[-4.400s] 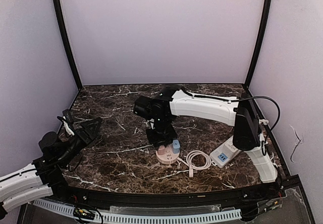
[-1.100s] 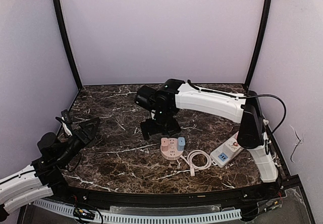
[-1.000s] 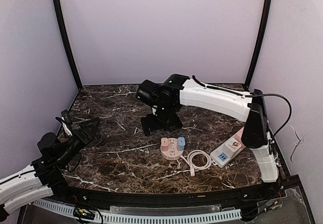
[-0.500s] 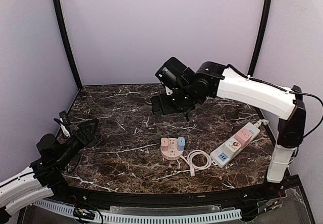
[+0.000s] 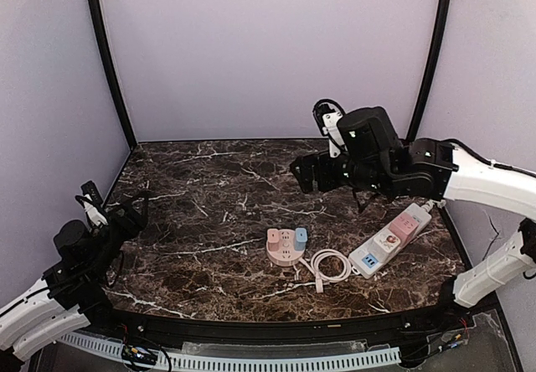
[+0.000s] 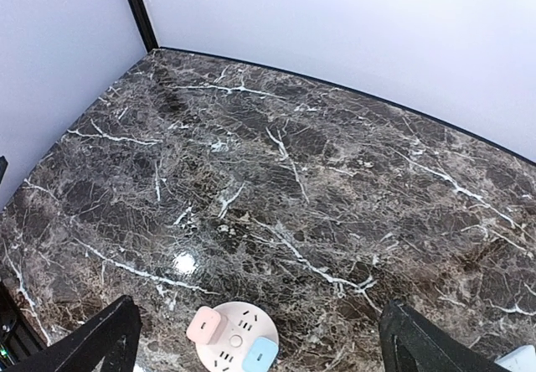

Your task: Insert the plug

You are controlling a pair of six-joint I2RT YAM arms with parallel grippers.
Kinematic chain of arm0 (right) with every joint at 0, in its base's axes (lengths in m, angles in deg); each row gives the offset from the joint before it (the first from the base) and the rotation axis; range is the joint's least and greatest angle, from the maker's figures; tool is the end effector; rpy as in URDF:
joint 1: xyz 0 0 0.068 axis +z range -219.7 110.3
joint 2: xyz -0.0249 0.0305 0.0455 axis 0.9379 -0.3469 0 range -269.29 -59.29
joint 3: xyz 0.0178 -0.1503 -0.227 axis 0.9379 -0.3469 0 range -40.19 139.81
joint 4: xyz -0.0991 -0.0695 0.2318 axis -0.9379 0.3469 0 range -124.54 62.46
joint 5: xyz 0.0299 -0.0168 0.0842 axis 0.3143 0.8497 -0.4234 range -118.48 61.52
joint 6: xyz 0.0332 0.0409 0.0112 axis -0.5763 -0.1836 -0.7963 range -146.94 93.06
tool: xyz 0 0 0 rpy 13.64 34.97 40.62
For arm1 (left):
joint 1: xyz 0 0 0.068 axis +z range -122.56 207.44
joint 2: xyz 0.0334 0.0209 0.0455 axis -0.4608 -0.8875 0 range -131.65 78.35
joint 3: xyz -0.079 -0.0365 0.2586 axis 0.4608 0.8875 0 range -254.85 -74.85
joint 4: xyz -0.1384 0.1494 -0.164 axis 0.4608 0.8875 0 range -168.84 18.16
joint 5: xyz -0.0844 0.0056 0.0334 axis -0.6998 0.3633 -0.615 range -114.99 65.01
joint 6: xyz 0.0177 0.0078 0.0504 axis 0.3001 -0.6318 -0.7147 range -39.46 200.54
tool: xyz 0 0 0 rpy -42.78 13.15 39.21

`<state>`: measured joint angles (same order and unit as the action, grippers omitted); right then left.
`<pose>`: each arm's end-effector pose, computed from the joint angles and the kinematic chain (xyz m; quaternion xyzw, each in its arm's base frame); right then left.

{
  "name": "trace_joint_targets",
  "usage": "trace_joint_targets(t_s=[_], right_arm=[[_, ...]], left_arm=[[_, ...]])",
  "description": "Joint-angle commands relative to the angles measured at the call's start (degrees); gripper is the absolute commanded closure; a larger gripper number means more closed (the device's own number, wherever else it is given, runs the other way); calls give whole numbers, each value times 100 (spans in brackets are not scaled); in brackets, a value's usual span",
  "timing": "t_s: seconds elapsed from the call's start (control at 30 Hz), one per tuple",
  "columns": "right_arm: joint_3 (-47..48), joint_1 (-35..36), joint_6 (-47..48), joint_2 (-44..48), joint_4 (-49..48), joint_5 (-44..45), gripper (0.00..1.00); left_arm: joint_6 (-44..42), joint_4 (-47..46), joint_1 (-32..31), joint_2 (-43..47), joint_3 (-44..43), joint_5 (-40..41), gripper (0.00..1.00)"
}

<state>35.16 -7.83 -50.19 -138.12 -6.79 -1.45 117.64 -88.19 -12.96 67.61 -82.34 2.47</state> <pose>0.1591 0.2635 0.3628 -0.1720 0.8374 0.1728 0.4892 0.0972 -0.0611 0.2199 -0.1577 0.6542 -0.3285 0.6627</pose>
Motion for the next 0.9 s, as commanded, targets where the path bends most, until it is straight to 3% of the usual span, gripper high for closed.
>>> trace_joint_targets(t_s=[0.0,0.17,0.4,0.53,0.7,0.87], right_arm=[[-1012,-17,780,830,-1525,587,1],[-2264,-34,1386,1850,-2716,672,1],[-3724,-50,1837,2959,-4137,676,1],[-4012,-49,1798,3164,-4223,1004,1],[-4141,-43,1898,3279,-4196,926,1],[-4227,-54,1852,3439,-4171,919,1]], left_arm=[[-829,341,-20,20,-314,874,1],[-1376,344,-16,14,-438,1579,1],[-2988,-248,-16,-152,-594,2507,1],[-4035,-1301,-20,-497,-443,2979,1],[-5369,-2943,81,-1601,-316,3459,1],[-5469,-3401,750,-2709,-478,3125,1]])
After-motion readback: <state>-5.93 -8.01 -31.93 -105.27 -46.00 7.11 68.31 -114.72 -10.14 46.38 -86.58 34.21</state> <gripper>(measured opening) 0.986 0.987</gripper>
